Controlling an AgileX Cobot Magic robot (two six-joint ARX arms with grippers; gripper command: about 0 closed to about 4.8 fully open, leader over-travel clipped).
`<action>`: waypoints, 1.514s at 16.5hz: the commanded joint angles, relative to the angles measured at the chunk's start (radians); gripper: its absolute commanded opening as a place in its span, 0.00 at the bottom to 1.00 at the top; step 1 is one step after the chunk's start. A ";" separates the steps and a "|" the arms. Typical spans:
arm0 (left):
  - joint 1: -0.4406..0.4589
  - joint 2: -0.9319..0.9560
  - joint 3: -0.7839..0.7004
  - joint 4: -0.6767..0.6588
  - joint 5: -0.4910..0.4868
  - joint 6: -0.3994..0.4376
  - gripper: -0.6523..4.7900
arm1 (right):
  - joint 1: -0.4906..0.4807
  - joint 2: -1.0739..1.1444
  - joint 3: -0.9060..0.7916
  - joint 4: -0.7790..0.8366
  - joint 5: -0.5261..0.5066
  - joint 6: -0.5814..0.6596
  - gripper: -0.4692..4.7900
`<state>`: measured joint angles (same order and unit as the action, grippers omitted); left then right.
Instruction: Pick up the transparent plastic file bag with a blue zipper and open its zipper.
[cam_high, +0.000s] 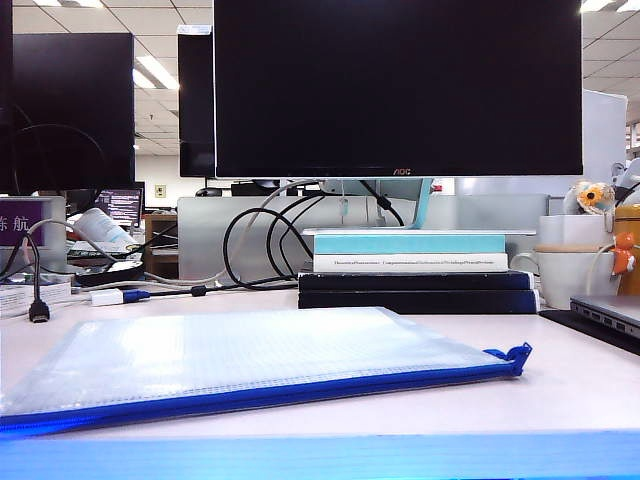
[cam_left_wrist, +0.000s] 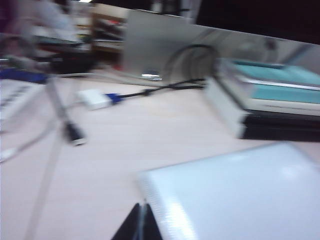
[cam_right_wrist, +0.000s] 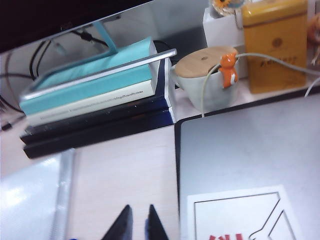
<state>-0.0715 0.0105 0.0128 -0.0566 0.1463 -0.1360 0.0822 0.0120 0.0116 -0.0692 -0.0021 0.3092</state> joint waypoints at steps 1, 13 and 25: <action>0.000 0.001 0.012 0.029 0.058 -0.011 0.11 | 0.001 -0.001 -0.005 0.021 0.000 0.034 0.17; -0.055 0.256 0.326 -0.047 0.006 0.044 0.11 | 0.000 0.112 0.248 -0.165 0.043 0.111 0.07; -0.721 0.781 0.484 0.080 -0.524 0.425 0.11 | -0.001 0.918 0.590 -0.105 -0.511 0.053 0.07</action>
<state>-0.7910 0.7616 0.4946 0.0105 -0.3752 0.2779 0.0814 0.9112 0.5850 -0.2207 -0.4854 0.3672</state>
